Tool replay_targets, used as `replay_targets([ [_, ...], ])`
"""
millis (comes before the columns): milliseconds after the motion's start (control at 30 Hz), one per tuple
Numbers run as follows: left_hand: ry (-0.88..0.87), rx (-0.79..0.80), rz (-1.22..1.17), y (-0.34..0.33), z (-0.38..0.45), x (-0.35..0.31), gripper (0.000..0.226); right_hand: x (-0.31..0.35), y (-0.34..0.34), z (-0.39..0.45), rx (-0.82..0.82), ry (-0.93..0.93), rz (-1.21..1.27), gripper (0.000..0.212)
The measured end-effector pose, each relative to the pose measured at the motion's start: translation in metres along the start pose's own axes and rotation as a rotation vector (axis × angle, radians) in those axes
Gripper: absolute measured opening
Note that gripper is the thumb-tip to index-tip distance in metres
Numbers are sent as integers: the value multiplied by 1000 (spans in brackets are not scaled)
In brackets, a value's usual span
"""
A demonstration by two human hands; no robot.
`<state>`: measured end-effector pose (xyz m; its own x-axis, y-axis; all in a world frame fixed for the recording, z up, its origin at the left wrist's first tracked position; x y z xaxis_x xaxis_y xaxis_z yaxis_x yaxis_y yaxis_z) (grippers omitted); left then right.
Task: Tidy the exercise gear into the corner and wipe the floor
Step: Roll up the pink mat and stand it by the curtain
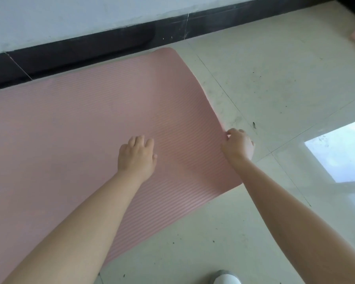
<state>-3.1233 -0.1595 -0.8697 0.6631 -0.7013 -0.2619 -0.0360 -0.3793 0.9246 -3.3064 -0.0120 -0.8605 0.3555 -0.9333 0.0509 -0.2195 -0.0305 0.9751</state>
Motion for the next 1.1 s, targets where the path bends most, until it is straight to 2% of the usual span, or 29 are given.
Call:
replay_targets([
  [67, 21, -40, -101, 2, 3, -4, 42, 20, 6, -16, -22, 159, 62, 29],
  [167, 153, -121, -438, 9, 7, 5, 45, 48, -3, -51, -38, 369, 7, 24],
  [267, 337, -171, -890, 11, 7, 23, 43, 71, -20, -88, -52, 457, -78, 18],
  [367, 454, -104, -1272, 3, 3, 29, 42, 88, -27, -110, -134, 529, -60, 19],
  [467, 463, -106, -1389, 4, 5, 30, 33, 94, -29, -123, -229, 622, -38, 26],
  [600, 448, -147, -1401, 7, 12, 36, 5, 87, -39, -132, -280, 710, -41, 24],
  [700, 446, -140, -1341, 1, 17, 40, 29, 78, -44, -134, -311, 772, 31, 20],
  [767, 492, -145, -1323, -4, 18, 45, 34, 69, -39, -133, -346, 777, 115, 10],
  [800, 517, -161, -1319, -8, 19, 50, 34, 65, -34, -129, -332, 728, 136, 18],
  [867, 572, -206, -1295, -11, 18, 60, 24, 51, -26, -111, -154, 505, 151, 49],
  [900, 601, -233, -1281, -11, 17, 65, 14, 41, -27, -99, 11, 367, 129, 60],
  [967, 674, -273, -1232, -12, 13, 75, 24, 26, -43, -86, 424, 178, 162, 82],
  [1000, 728, -281, -1190, -13, 9, 80, 31, 23, -51, -83, 560, 132, 218, 91],
  [1033, 768, -289, -1136, -14, 5, 84, 33, 24, -57, -82, 639, 105, 279, 96],
  [1100, 790, -280, -1052, -16, 2, 89, 15, 33, -66, -85, 715, 67, 339, 96],
])
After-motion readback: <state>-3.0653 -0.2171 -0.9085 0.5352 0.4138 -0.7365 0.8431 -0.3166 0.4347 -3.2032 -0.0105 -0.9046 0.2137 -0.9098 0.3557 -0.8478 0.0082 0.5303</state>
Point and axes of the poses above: each hand's wrist, its own z-axis towards the middle knuckle, its own y-axis out of the back of the hand, x = y × z, the point moved 6 cm from there along z, towards the middle knuckle, and after that the axes turned 10 degrees about -z, right-handed, at the moved point
